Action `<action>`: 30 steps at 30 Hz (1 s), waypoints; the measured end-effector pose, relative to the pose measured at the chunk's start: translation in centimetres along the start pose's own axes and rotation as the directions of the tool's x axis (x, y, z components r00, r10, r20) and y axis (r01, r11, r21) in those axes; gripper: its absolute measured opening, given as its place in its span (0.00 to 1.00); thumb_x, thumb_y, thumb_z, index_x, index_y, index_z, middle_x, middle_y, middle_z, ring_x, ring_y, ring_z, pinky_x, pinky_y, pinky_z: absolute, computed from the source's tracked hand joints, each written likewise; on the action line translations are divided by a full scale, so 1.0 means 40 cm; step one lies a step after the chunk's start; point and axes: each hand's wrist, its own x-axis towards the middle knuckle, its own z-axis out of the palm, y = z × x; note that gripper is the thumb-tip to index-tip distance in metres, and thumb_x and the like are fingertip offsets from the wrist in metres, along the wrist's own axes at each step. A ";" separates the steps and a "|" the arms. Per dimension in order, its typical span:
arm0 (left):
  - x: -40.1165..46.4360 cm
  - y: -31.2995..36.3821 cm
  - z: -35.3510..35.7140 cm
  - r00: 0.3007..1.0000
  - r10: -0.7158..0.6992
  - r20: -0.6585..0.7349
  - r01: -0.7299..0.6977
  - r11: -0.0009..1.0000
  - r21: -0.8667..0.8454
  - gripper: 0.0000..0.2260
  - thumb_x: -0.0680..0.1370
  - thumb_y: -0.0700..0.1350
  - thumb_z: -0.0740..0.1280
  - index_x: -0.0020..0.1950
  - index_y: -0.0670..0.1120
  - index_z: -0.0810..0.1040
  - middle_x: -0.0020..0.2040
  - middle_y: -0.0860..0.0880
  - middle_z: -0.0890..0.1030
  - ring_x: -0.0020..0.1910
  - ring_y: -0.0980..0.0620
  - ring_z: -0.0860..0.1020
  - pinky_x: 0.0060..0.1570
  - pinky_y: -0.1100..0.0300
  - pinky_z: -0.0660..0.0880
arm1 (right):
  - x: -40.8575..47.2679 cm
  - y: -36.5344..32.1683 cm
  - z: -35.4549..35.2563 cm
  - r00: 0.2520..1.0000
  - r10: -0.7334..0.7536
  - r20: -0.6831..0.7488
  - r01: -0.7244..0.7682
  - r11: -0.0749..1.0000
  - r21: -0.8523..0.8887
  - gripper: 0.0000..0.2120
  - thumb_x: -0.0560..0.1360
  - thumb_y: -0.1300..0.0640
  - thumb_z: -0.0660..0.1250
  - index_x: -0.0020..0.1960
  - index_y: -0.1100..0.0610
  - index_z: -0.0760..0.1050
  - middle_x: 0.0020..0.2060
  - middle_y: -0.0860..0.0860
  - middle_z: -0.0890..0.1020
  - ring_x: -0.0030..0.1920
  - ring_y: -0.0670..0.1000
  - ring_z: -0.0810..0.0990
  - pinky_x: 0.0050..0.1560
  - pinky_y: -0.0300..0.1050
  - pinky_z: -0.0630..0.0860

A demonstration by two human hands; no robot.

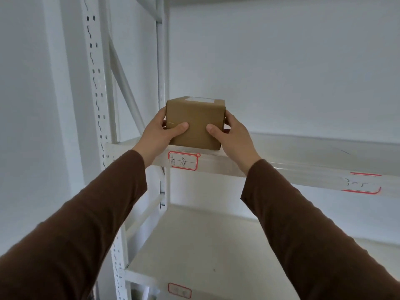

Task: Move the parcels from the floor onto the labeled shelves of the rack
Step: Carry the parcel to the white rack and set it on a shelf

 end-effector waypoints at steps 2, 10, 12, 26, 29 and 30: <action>0.036 -0.016 -0.003 0.999 -0.038 0.028 0.038 0.999 0.024 0.30 0.77 0.54 0.75 0.77 0.56 0.70 0.61 0.49 0.82 0.57 0.54 0.83 0.52 0.66 0.79 | 0.028 0.013 0.008 1.000 0.017 0.024 -0.016 0.999 -0.048 0.31 0.74 0.40 0.69 0.75 0.46 0.70 0.65 0.45 0.80 0.59 0.52 0.84 0.66 0.57 0.78; 0.117 -0.058 -0.016 0.988 -0.104 0.115 0.095 0.992 0.081 0.28 0.78 0.54 0.73 0.77 0.54 0.69 0.64 0.49 0.80 0.59 0.50 0.81 0.54 0.62 0.77 | 0.077 0.014 0.028 0.996 0.077 0.049 -0.065 0.975 -0.214 0.26 0.79 0.48 0.70 0.75 0.50 0.69 0.60 0.46 0.78 0.62 0.55 0.82 0.67 0.57 0.77; 0.123 -0.067 -0.019 0.984 -0.115 0.136 0.102 0.990 0.098 0.28 0.78 0.54 0.73 0.76 0.54 0.68 0.63 0.49 0.80 0.60 0.49 0.81 0.54 0.62 0.77 | 0.080 0.017 0.035 0.994 0.094 0.047 -0.081 0.969 -0.233 0.26 0.79 0.49 0.70 0.75 0.50 0.69 0.62 0.48 0.79 0.63 0.55 0.82 0.68 0.56 0.76; 0.055 -0.056 -0.078 0.991 -0.093 0.093 0.071 0.974 0.215 0.38 0.78 0.58 0.71 0.84 0.57 0.56 0.81 0.48 0.67 0.76 0.45 0.72 0.70 0.50 0.68 | 0.013 -0.029 0.077 0.982 -0.094 -0.161 0.021 0.915 -0.402 0.37 0.80 0.46 0.66 0.84 0.56 0.55 0.80 0.53 0.65 0.80 0.57 0.58 0.75 0.52 0.63; 0.005 -0.044 -0.120 0.999 -0.025 0.025 0.018 0.964 0.267 0.37 0.78 0.58 0.71 0.83 0.56 0.58 0.81 0.49 0.68 0.77 0.48 0.70 0.69 0.53 0.68 | -0.011 -0.060 0.126 0.922 -0.307 -0.234 0.200 0.899 -0.391 0.29 0.80 0.49 0.64 0.79 0.54 0.66 0.79 0.52 0.68 0.79 0.55 0.61 0.77 0.53 0.66; -0.013 -0.044 -0.140 1.000 -0.003 -0.003 0.004 0.961 0.278 0.36 0.78 0.57 0.72 0.83 0.56 0.59 0.80 0.49 0.68 0.77 0.49 0.70 0.69 0.55 0.68 | -0.020 -0.070 0.150 0.904 -0.356 -0.235 0.253 0.891 -0.378 0.27 0.80 0.49 0.64 0.77 0.54 0.69 0.77 0.52 0.70 0.77 0.55 0.63 0.76 0.52 0.67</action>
